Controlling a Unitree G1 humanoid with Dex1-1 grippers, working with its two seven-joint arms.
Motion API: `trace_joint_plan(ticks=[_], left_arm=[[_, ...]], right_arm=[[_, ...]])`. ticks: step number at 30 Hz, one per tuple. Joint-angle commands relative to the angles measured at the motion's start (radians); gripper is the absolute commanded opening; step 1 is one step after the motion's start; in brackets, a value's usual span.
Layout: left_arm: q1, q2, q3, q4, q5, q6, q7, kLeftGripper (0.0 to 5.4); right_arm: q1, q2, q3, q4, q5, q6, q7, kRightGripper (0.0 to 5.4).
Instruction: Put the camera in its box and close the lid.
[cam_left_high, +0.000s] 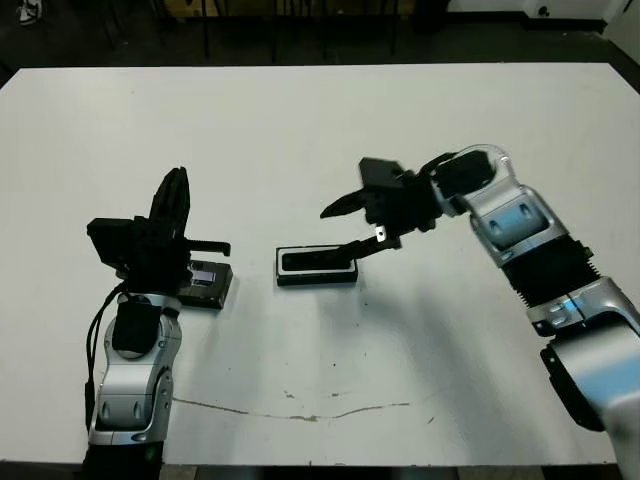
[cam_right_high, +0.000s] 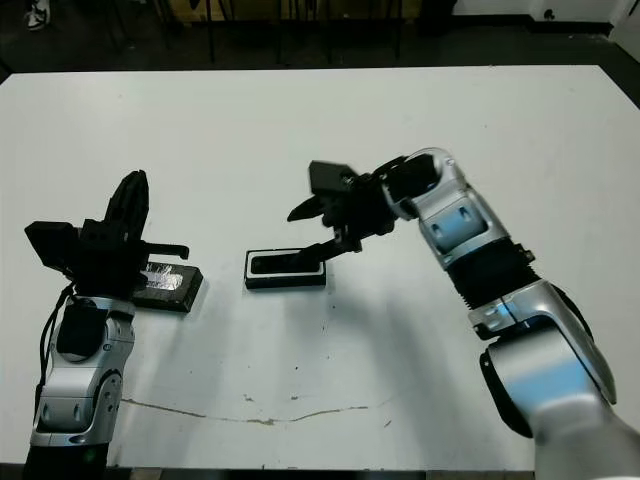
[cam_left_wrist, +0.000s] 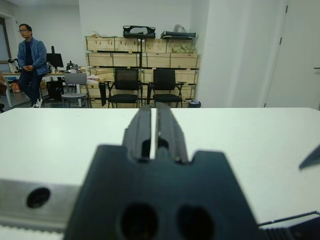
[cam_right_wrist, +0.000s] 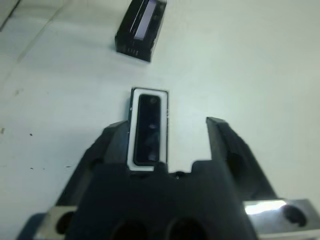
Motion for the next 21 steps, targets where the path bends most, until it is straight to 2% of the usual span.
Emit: trace_joint_plan(ticks=[1,5,7,9,11,14,18,21], left_arm=[[0.016,0.010,0.002,0.015,0.005,0.003,-0.005,0.00],[0.016,0.010,0.003,0.015,0.005,0.001,-0.006,0.00],[0.019,0.008,0.001,0.007,0.004,0.012,-0.003,0.00],[0.018,0.008,0.001,0.007,0.005,0.010,-0.003,0.00],[0.017,0.009,0.001,0.009,0.007,0.006,-0.002,0.00],[0.017,0.008,0.004,0.010,0.000,0.011,-0.003,0.00],[0.018,0.010,0.003,0.010,0.005,0.008,-0.003,0.00],[0.018,0.008,0.001,0.008,0.003,0.012,-0.004,0.00]], right_arm=[[-0.022,-0.031,-0.040,0.008,0.029,0.026,0.028,3.99],[-0.025,-0.057,-0.090,-0.030,0.058,0.059,0.019,4.69],[0.005,-0.060,-0.138,-0.085,0.074,0.099,-0.053,5.06],[0.058,-0.051,-0.200,-0.181,0.080,0.207,-0.197,5.38],[0.136,-0.023,-0.264,-0.285,0.090,0.273,-0.353,5.38],[0.242,0.017,-0.301,-0.400,0.093,0.289,-0.510,5.06],[0.358,0.056,-0.278,-0.515,0.082,0.304,-0.640,4.34],[0.436,0.091,-0.252,-0.551,0.065,0.231,-0.708,3.77]])
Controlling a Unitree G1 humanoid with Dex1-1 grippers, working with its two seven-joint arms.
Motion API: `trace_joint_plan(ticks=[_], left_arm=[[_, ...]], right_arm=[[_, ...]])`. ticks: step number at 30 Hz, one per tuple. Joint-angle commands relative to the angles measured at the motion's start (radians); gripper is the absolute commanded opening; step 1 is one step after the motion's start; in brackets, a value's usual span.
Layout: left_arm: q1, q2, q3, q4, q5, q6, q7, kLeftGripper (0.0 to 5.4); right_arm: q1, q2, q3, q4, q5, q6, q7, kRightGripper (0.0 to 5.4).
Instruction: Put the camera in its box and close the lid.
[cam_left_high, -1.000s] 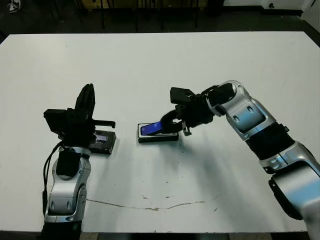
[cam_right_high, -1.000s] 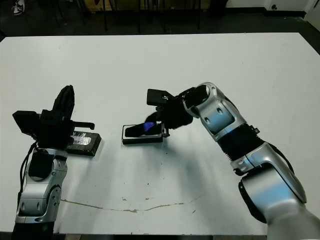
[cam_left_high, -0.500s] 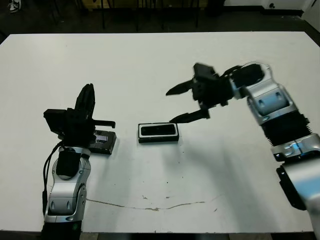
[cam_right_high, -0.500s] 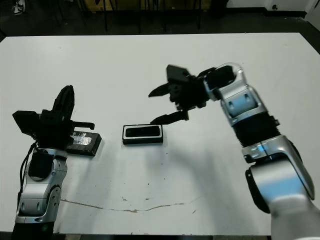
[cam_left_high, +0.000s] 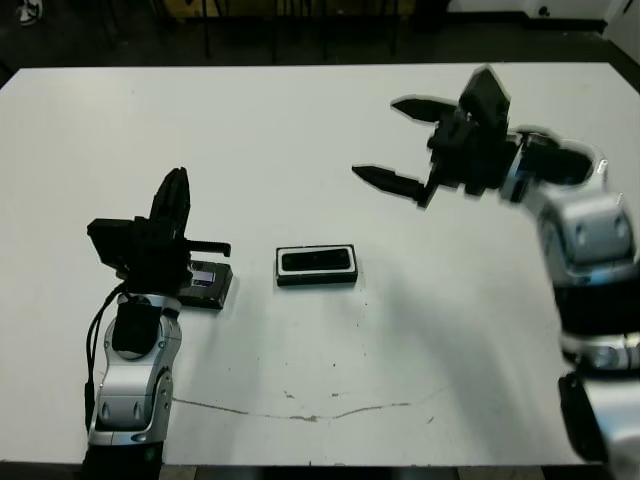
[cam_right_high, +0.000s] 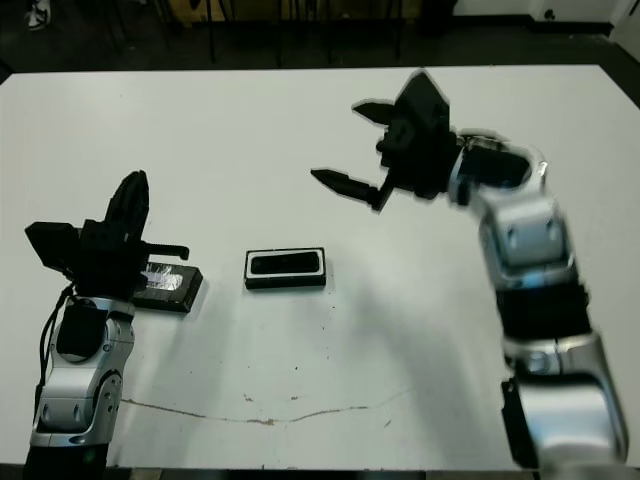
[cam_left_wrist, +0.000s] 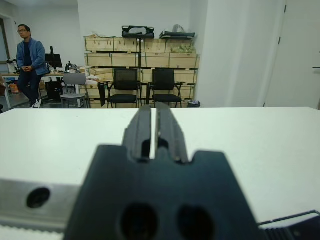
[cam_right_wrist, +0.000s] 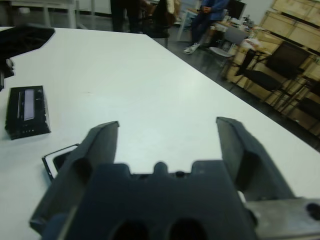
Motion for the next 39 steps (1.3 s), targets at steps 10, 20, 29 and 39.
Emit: trace_joint_plan(ticks=[10,20,29,39], left_arm=[[0.016,0.010,-0.002,0.009,0.006,0.012,-0.004,0.00],[0.014,0.008,-0.002,0.010,0.007,0.011,-0.001,0.00],[0.011,0.010,0.000,0.009,0.002,0.017,-0.005,0.00],[0.008,0.007,0.000,0.005,-0.003,0.023,-0.003,0.00]], right_arm=[[0.212,0.078,0.141,-0.072,-0.187,-0.228,-0.243,1.94],[0.220,0.095,0.208,-0.055,-0.254,-0.189,-0.272,0.08],[0.255,0.057,0.276,-0.013,-0.321,-0.169,-0.235,0.02],[0.336,0.010,0.329,-0.024,-0.389,-0.085,-0.199,0.02]])
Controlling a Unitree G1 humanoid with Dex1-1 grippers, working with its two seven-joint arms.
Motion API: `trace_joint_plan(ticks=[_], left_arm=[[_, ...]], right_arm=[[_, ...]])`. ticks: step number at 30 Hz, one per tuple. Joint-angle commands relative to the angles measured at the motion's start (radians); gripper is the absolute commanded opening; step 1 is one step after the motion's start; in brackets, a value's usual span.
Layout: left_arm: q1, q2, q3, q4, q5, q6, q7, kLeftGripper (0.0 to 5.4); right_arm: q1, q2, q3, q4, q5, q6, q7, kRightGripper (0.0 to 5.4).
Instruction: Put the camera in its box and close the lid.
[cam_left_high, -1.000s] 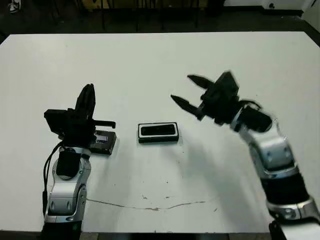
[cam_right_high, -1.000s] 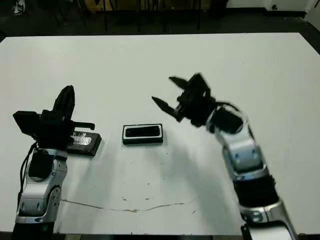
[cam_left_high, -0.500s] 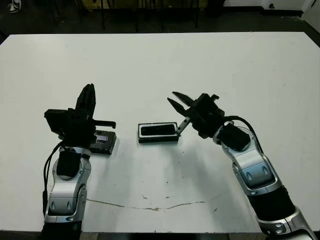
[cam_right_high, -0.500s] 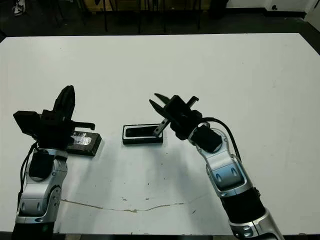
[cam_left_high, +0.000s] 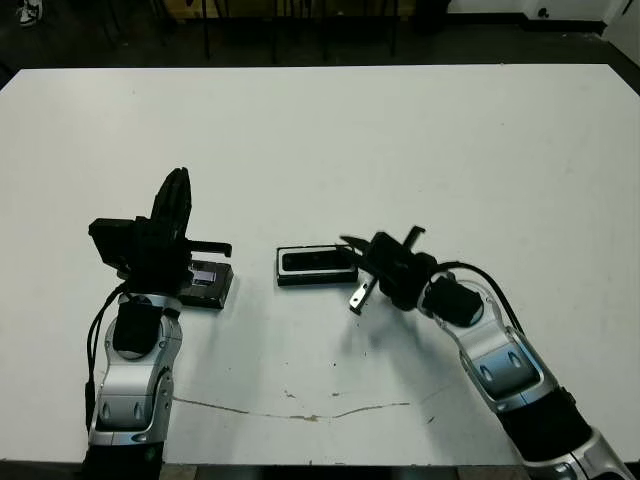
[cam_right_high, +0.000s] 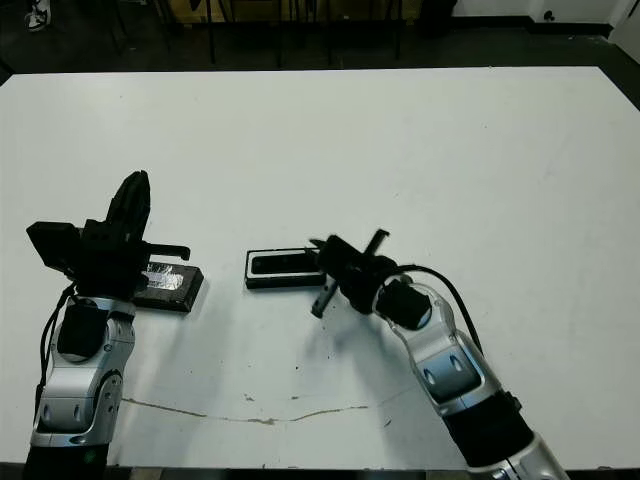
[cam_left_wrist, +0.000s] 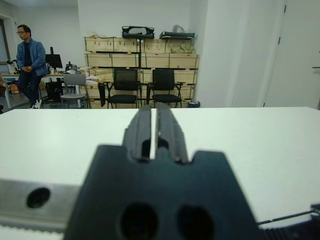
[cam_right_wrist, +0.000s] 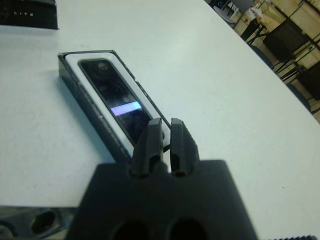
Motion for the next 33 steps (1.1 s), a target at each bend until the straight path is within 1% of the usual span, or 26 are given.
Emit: trace_joint_plan(ticks=[1,3,6,8,9,11,14,15,16,18,20,22,26,28,32,33], left_arm=[[0.008,0.006,0.003,0.004,-0.004,0.023,-0.003,0.00],[0.008,0.007,0.002,0.005,-0.003,0.021,-0.003,0.00],[0.009,0.009,0.002,0.007,0.002,0.015,-0.002,0.00],[0.012,0.008,0.002,-0.002,0.004,0.025,0.002,0.00],[0.013,0.009,0.003,-0.005,0.004,0.029,0.003,0.00],[0.013,0.011,0.007,-0.008,-0.002,0.031,0.000,0.00],[0.007,0.029,0.020,-0.009,-0.010,0.020,-0.018,0.00],[0.005,0.037,0.026,-0.017,-0.011,0.023,-0.022,0.00],[0.002,0.046,0.033,-0.025,-0.015,0.025,-0.029,0.00],[-0.002,0.070,0.047,-0.045,-0.022,0.026,-0.046,0.00],[-0.004,0.106,0.068,-0.076,-0.031,0.033,-0.069,0.00],[-0.002,0.143,0.093,-0.112,-0.042,0.046,-0.090,0.00],[0.021,0.247,0.154,-0.216,-0.081,0.138,-0.147,0.00],[0.046,0.340,0.193,-0.258,-0.131,0.186,-0.238,0.00],[0.117,0.553,0.279,-0.357,-0.254,0.366,-0.432,0.00],[0.131,0.596,0.295,-0.370,-0.278,0.394,-0.475,0.00]], right_arm=[[0.049,-0.027,0.025,0.022,-0.019,0.062,0.025,0.02],[0.052,-0.031,0.026,0.025,-0.022,0.069,0.028,0.02],[0.056,-0.030,0.002,0.033,-0.003,0.058,0.023,0.02],[0.054,-0.019,-0.031,0.033,0.023,0.054,0.010,0.02],[0.052,-0.013,-0.050,0.035,0.038,0.039,0.002,0.02],[0.043,0.008,-0.106,0.038,0.081,0.000,-0.027,0.02],[0.018,0.061,-0.224,0.009,0.183,-0.024,-0.071,0.02],[0.002,0.080,-0.266,-0.011,0.221,-0.016,-0.089,0.02],[-0.016,0.095,-0.305,-0.039,0.252,0.011,-0.110,0.02],[-0.048,0.111,-0.369,-0.085,0.309,0.053,-0.137,0.02],[-0.073,0.110,-0.425,-0.131,0.365,0.112,-0.158,0.02],[-0.086,0.098,-0.462,-0.155,0.411,0.158,-0.159,0.02],[-0.091,0.077,-0.506,-0.167,0.462,0.208,-0.161,0.02],[-0.090,0.067,-0.523,-0.168,0.484,0.228,-0.161,0.02],[-0.082,0.038,-0.532,-0.160,0.506,0.248,-0.153,0.02],[-0.081,0.032,-0.532,-0.156,0.510,0.249,-0.150,0.02]])
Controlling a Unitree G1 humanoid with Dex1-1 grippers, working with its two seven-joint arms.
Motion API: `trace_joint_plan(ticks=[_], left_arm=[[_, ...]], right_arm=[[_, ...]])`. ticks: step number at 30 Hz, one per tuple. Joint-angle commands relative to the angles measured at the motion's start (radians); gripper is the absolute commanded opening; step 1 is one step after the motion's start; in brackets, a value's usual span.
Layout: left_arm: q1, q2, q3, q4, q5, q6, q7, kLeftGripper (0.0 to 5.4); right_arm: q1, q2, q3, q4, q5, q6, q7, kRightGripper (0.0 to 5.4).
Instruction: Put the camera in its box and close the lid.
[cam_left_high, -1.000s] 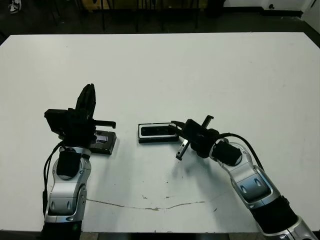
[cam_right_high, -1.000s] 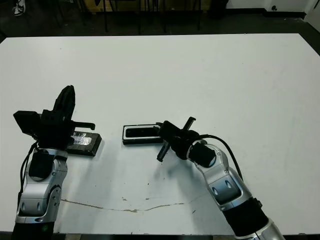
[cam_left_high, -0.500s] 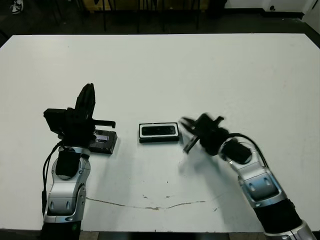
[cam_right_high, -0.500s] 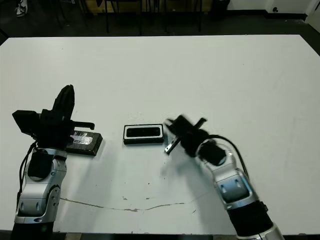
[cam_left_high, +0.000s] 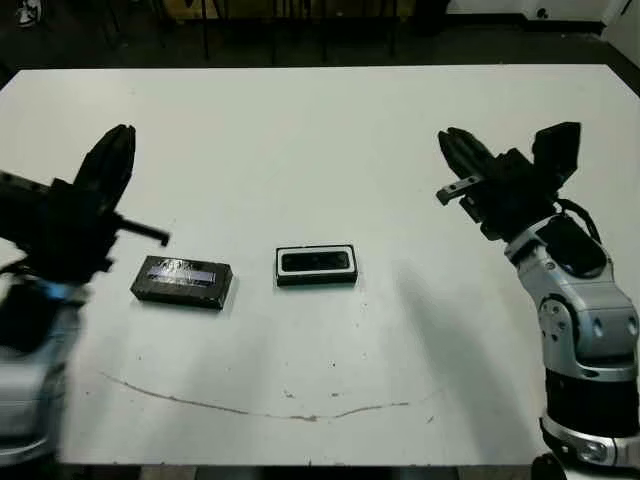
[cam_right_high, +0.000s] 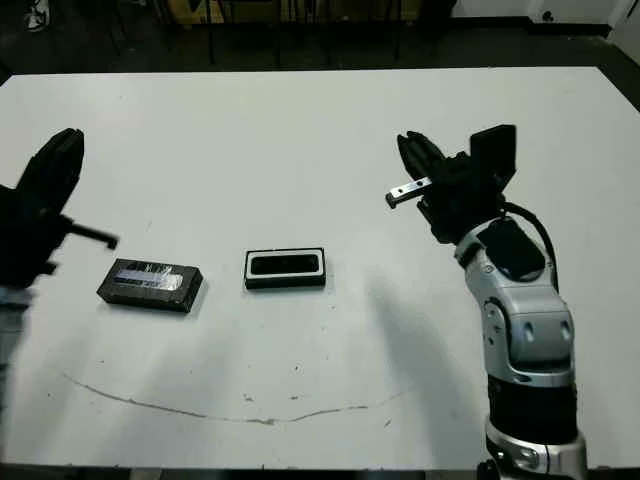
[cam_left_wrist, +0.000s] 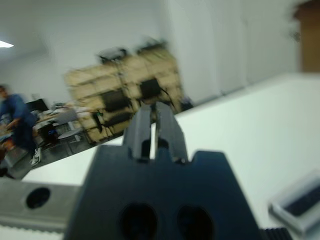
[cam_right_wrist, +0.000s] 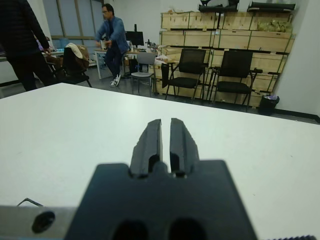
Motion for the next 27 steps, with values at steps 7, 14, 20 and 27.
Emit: trace_joint_plan(ticks=[7,14,20,27], left_arm=[[0.049,0.402,0.020,-0.125,-0.110,0.359,-0.287,0.00],[-0.004,0.497,-0.096,-0.120,-0.167,0.531,-0.360,0.00],[-0.056,0.509,-0.241,-0.079,-0.182,0.614,-0.399,0.00],[-0.073,0.510,-0.333,-0.006,-0.144,0.565,-0.456,0.00]], right_arm=[[0.011,-0.052,-0.002,0.027,0.028,0.062,0.002,0.02],[0.015,-0.067,0.007,0.024,0.030,0.063,0.001,0.02],[0.010,-0.071,0.016,0.023,0.012,0.064,-0.016,0.02],[0.005,-0.068,0.021,0.022,0.017,0.070,-0.020,0.02]])
